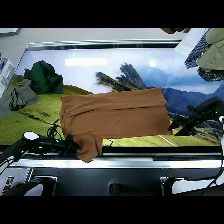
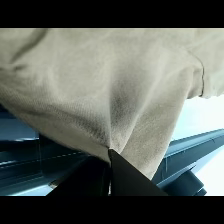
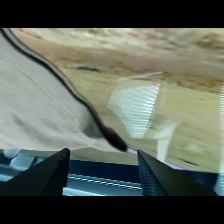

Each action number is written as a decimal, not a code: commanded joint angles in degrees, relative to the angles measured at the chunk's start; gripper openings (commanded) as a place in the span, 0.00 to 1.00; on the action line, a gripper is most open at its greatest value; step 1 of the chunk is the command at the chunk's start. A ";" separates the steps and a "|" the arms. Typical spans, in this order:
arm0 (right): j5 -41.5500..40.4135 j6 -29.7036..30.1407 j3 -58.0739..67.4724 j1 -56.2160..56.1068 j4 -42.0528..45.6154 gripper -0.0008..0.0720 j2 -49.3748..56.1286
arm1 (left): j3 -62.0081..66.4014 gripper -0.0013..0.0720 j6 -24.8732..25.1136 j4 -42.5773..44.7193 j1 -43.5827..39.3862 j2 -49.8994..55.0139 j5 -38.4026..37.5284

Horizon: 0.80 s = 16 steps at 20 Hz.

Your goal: Fold the clothes and pants, and hang the long-sleeved shirts on hangers.

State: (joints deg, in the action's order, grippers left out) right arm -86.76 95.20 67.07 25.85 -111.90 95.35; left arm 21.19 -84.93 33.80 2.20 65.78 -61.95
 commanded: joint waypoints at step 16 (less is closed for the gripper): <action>0.76 3.54 -3.26 -0.46 -4.42 0.05 -9.40 | 8.96 0.04 -0.90 15.65 11.76 -5.29 -12.57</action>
State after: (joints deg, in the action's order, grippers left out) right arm -84.58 98.67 64.93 25.71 -116.51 89.80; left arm 26.92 -84.64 42.33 10.44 63.05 -69.47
